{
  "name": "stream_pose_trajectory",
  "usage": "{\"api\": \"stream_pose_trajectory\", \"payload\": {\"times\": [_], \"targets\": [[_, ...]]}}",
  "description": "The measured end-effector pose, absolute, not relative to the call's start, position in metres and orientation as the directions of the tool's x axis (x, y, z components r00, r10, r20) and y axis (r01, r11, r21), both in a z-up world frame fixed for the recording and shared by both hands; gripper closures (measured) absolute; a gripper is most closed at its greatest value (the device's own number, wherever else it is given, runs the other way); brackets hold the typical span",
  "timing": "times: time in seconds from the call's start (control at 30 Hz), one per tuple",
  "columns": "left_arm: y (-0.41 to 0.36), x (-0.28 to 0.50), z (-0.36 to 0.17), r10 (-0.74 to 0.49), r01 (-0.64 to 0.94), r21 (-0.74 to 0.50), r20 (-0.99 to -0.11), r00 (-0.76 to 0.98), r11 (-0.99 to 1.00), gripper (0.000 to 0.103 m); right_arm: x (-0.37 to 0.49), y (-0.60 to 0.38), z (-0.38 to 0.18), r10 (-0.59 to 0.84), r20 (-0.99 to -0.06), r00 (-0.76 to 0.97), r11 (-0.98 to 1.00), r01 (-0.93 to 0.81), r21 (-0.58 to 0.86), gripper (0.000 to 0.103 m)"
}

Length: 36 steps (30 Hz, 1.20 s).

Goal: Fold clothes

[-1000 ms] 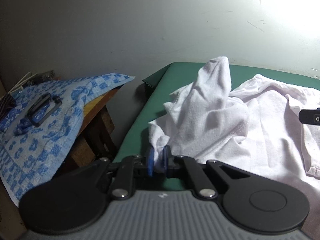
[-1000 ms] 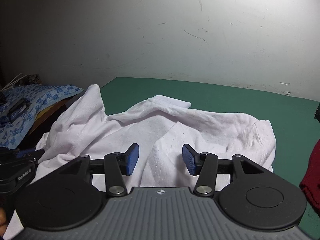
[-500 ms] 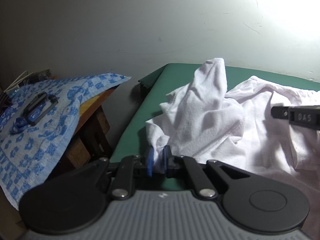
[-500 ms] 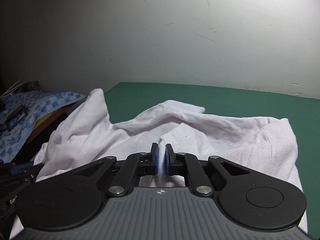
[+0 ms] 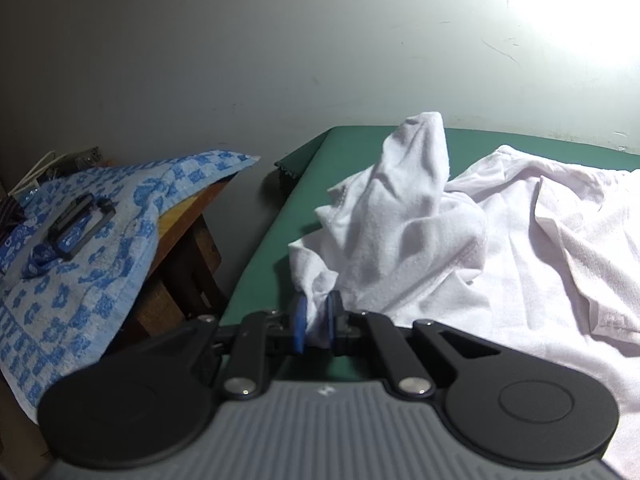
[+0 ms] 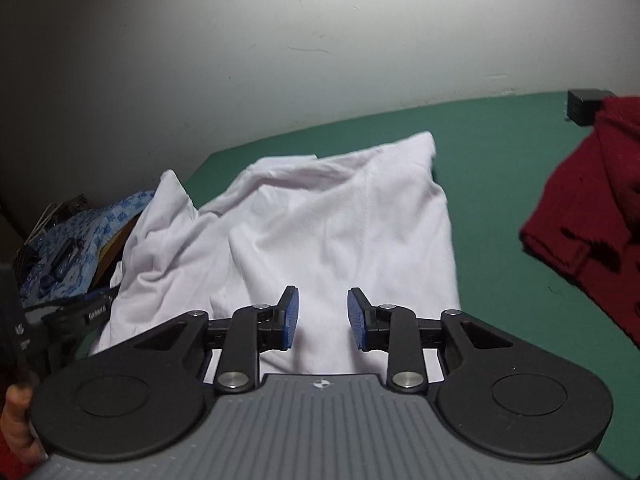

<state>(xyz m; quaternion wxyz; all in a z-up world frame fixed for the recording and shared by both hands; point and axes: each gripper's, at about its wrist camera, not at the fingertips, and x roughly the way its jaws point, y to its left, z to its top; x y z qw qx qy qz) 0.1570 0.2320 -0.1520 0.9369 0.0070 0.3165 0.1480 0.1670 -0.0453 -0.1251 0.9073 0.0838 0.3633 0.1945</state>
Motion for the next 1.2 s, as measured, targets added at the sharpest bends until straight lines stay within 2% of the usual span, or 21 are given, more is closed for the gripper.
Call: {"api": "stream_pose_trajectory", "payload": {"times": [0.07, 0.1, 0.17, 0.27, 0.33, 0.4, 0.57, 0.7, 0.8, 0.87, 0.93, 0.97, 1.0, 1.03, 1.13, 1.2], "targets": [[0.234, 0.16, -0.151, 0.275, -0.264, 0.108, -0.598, 0.752, 0.958, 0.102, 0.156, -0.056, -0.133, 0.335, -0.677, 0.655, 0.942, -0.252, 0.222, 0.073], [0.236, 0.163, -0.149, 0.266, -0.262, 0.099, -0.609, 0.747, 0.96, 0.102, 0.151, -0.06, -0.136, 0.289, -0.694, 0.659, 0.956, -0.234, 0.176, 0.077], [0.245, 0.168, -0.139, 0.192, -0.253, -0.006, -0.635, 0.748, 0.967, 0.102, 0.141, -0.069, -0.135, 0.261, -0.694, 0.671, 0.963, -0.229, 0.141, 0.076], [0.242, 0.177, -0.117, 0.089, -0.22, -0.137, -0.62, 0.779, 0.966, 0.102, 0.132, -0.069, -0.121, 0.293, -0.638, 0.712, 0.955, -0.248, 0.162, 0.074], [0.229, 0.185, -0.105, 0.027, -0.177, -0.19, -0.604, 0.796, 0.966, 0.102, 0.126, -0.067, -0.11, 0.313, -0.594, 0.741, 0.949, -0.263, 0.172, 0.062], [0.208, 0.189, -0.092, -0.039, -0.117, -0.228, -0.58, 0.814, 0.967, 0.102, 0.128, -0.067, -0.106, 0.323, -0.579, 0.749, 0.946, -0.264, 0.185, 0.062], [0.122, 0.182, -0.079, -0.211, 0.108, -0.215, -0.542, 0.813, 0.971, 0.101, 0.138, -0.069, -0.105, 0.333, -0.575, 0.747, 0.943, -0.25, 0.22, 0.062], [0.061, 0.177, -0.106, -0.256, 0.249, -0.096, -0.596, 0.761, 0.964, 0.097, 0.151, -0.074, -0.109, 0.286, -0.598, 0.749, 0.957, -0.198, 0.21, 0.062], [0.052, 0.176, -0.125, -0.285, 0.293, -0.099, -0.65, 0.705, 0.951, 0.095, 0.162, -0.088, -0.106, 0.193, -0.604, 0.773, 0.977, -0.098, 0.187, 0.062], [0.064, 0.172, -0.124, -0.306, 0.298, -0.126, -0.651, 0.695, 0.946, 0.095, 0.171, -0.089, -0.097, 0.246, -0.584, 0.774, 0.966, -0.144, 0.215, 0.061], [0.078, 0.163, -0.118, -0.346, 0.32, -0.162, -0.645, 0.681, 0.933, 0.084, 0.182, -0.085, -0.088, 0.32, -0.565, 0.76, 0.946, -0.221, 0.238, 0.06], [0.085, 0.157, -0.116, -0.356, 0.329, -0.168, -0.639, 0.682, 0.929, 0.069, 0.188, -0.081, -0.085, 0.351, -0.562, 0.749, 0.936, -0.258, 0.242, 0.058], [0.091, 0.152, -0.114, -0.366, 0.337, -0.172, -0.633, 0.682, 0.926, 0.059, 0.196, -0.072, -0.085, 0.372, -0.568, 0.734, 0.928, -0.288, 0.237, 0.056], [0.099, 0.146, -0.115, -0.36, 0.34, -0.157, -0.63, 0.689, 0.927, 0.056, 0.206, -0.062, -0.087, 0.391, -0.573, 0.72, 0.92, -0.31, 0.238, 0.056], [0.12, 0.132, -0.125, -0.313, 0.307, -0.13, -0.66, 0.683, 0.943, 0.056, 0.237, -0.037, -0.093, 0.441, -0.578, 0.686, 0.897, -0.362, 0.254, 0.056], [0.135, 0.126, -0.134, -0.287, 0.263, -0.143, -0.681, 0.673, 0.954, 0.066, 0.261, -0.024, -0.098, 0.458, -0.583, 0.672, 0.889, -0.363, 0.28, 0.056]]}}
